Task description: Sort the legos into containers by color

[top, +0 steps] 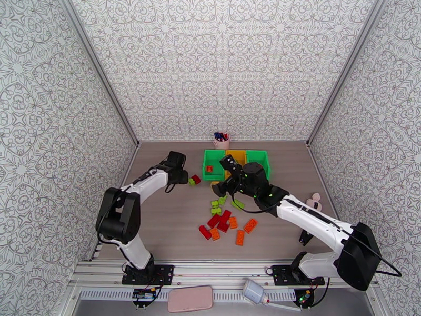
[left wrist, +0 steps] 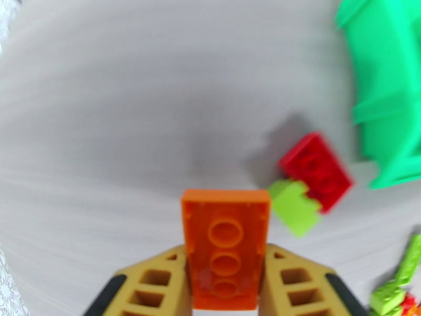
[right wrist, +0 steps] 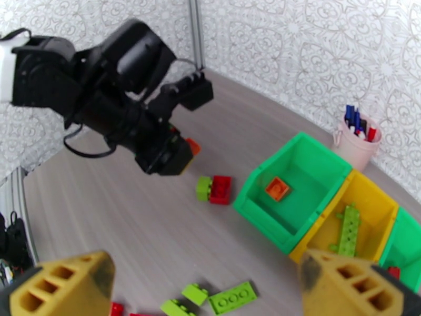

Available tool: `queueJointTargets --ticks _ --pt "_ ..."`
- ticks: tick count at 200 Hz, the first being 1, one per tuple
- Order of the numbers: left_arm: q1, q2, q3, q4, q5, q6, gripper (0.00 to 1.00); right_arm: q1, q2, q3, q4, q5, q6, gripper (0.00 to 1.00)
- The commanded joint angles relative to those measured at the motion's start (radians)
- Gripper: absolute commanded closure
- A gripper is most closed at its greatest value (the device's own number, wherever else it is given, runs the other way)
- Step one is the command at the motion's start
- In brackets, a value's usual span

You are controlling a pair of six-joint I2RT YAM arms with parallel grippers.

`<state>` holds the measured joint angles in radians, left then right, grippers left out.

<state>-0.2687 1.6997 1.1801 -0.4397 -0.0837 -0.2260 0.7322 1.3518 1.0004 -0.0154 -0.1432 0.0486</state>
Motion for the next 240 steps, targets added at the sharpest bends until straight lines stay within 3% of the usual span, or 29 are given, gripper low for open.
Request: queueJointTargets --ticks 1,50,94,240 --pt "-0.032 -0.064 -0.022 0.096 -0.006 -0.021 0.73 0.001 -0.011 -0.006 0.03 -0.033 0.028 0.04" --pt "-0.109 -0.121 0.034 0.115 -0.025 0.007 0.73 -0.002 -0.026 -0.013 0.031 -0.013 0.024 0.04" --pt "-0.176 -0.081 0.124 0.165 0.034 0.008 0.73 -0.007 -0.065 -0.06 0.05 0.019 0.041 0.04" --pt "-0.212 0.384 0.477 0.173 0.142 -0.061 0.69 -0.034 -0.178 -0.144 0.024 0.115 0.074 0.05"
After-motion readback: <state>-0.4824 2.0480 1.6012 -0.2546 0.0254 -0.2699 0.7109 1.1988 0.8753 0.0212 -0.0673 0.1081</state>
